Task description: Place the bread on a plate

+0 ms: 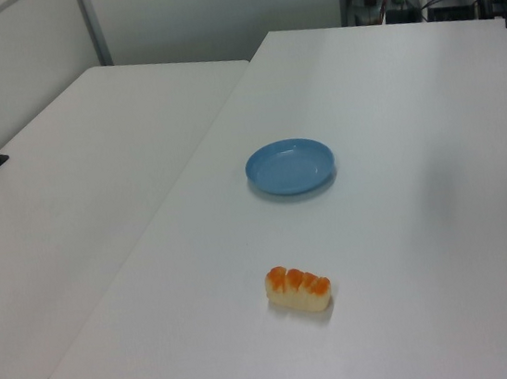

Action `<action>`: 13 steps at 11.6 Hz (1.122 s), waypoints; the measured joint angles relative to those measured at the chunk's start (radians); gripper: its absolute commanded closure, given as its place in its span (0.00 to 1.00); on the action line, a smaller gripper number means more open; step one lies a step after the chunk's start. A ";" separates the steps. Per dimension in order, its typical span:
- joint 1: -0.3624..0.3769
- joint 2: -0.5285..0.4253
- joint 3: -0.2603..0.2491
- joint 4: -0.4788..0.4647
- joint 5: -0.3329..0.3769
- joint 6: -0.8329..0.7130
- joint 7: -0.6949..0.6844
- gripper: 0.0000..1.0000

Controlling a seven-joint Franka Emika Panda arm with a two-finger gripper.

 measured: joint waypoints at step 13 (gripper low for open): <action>0.276 0.166 0.142 -0.204 0.153 0.415 0.562 0.00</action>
